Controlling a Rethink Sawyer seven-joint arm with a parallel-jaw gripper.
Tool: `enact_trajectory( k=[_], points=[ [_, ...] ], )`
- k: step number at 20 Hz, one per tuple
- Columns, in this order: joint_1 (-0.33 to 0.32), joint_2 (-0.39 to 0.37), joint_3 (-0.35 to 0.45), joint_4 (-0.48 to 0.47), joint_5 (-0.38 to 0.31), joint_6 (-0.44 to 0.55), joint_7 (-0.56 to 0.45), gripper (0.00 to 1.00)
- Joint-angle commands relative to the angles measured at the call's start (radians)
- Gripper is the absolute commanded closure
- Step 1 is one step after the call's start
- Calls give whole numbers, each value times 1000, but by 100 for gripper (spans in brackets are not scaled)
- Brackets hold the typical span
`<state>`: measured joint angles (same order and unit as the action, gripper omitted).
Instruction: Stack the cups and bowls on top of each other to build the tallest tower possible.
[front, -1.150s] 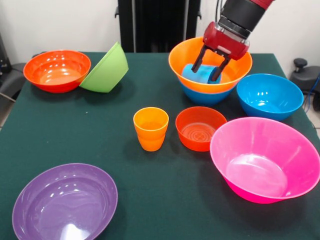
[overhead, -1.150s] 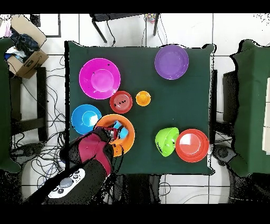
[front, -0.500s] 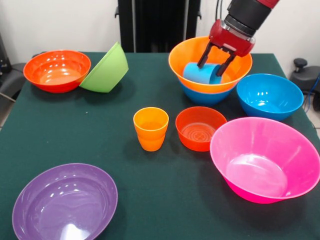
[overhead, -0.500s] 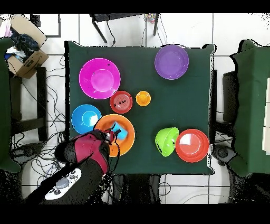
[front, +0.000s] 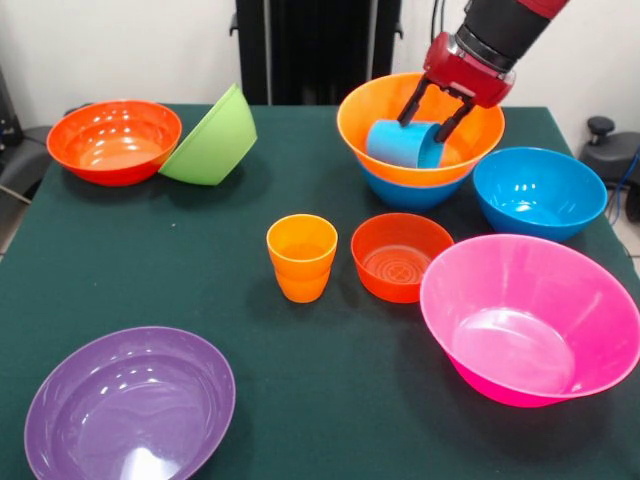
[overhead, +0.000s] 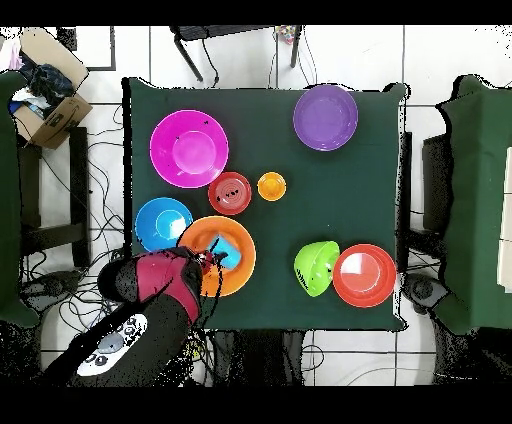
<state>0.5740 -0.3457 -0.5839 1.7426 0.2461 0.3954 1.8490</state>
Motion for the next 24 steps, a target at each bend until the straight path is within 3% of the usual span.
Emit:
enact_trajectory(
  k=[1,9,15,18,24],
  points=[
    [16,103,45,-88,-44,178,145,0],
    [0,114,33,-74,-30,178,161,0],
    [1,154,-4,-95,-43,113,156,0],
    [46,176,-75,-117,-42,78,193,0],
    [95,180,-138,-132,2,36,250,0]
  ],
)
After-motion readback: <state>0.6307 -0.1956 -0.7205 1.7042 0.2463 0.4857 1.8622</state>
